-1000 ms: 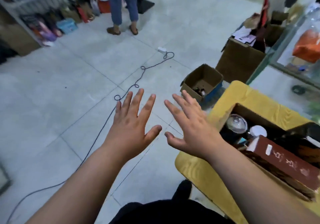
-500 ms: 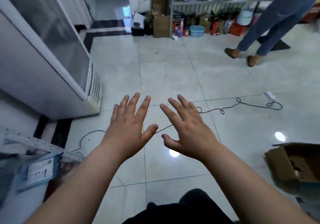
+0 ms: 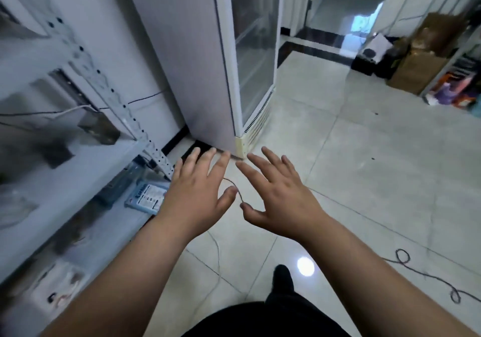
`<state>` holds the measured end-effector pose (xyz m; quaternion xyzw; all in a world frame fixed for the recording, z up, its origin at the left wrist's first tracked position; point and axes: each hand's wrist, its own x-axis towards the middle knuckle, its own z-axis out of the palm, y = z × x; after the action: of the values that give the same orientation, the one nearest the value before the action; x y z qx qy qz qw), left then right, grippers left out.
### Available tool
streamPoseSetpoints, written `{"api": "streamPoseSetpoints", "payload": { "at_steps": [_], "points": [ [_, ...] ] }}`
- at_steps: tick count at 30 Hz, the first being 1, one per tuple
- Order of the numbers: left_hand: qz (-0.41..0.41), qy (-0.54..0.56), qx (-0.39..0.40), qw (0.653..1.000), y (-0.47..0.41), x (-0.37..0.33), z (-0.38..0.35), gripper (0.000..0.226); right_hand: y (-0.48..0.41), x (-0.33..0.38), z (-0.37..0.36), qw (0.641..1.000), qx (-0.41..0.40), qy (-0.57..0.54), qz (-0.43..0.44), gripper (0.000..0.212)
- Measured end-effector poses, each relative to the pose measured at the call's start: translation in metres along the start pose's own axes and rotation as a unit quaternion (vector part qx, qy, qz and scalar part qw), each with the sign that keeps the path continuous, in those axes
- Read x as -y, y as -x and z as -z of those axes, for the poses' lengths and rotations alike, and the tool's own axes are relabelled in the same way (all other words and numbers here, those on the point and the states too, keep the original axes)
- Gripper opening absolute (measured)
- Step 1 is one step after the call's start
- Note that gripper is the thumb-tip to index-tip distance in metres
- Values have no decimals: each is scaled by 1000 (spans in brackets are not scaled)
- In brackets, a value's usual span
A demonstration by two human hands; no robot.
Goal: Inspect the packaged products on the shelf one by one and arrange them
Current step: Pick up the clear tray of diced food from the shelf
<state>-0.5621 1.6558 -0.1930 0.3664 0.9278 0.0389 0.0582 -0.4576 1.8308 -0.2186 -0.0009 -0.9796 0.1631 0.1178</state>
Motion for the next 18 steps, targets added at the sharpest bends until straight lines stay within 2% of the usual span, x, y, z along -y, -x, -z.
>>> {"api": "streamPoseSetpoints", "payload": {
  "at_steps": [9,12,18],
  "points": [
    [209,-25,-73,975,-20,58,46,76,-145,7,-3,976,43,-55,207,73],
    [270,-3,-113,956,1,77,52,73,-176,33,-12,961,79,-56,257,75],
    [377,-16,-150,914,58,128,68,74,-224,117,-33,924,92,-70,366,74]
  ]
}}
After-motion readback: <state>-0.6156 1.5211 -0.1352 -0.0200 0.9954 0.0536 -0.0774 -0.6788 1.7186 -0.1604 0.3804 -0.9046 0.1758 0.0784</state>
